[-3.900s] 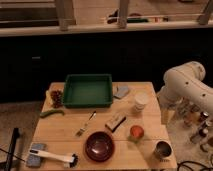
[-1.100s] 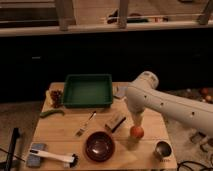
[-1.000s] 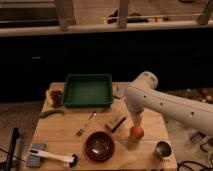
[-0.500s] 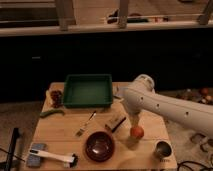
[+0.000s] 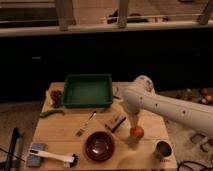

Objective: Wipe tray with eraser

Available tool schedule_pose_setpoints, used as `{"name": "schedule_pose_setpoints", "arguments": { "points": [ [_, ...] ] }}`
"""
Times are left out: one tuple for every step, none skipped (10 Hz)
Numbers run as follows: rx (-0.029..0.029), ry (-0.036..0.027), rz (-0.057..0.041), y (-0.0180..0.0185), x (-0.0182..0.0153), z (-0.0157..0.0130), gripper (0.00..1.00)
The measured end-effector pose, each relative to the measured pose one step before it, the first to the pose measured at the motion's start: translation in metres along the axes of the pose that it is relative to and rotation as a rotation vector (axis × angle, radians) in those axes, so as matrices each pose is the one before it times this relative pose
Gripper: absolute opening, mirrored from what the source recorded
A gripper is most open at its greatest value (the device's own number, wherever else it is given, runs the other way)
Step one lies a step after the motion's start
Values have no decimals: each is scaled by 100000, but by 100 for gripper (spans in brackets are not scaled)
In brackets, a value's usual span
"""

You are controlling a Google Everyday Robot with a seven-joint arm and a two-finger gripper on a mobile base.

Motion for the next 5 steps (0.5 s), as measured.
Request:
{"name": "schedule_pose_setpoints", "arguments": {
  "points": [
    [-484,-583,-1131,33,-131,435,80],
    [-340,-538,-1116,-108,-210,360,80],
    [-356,-535,-979,-85,-210,306,80],
    [-576,-836,-1993,-130,-311,613,80],
    [485,520,197,183,-452,-147,80]
  ]
}}
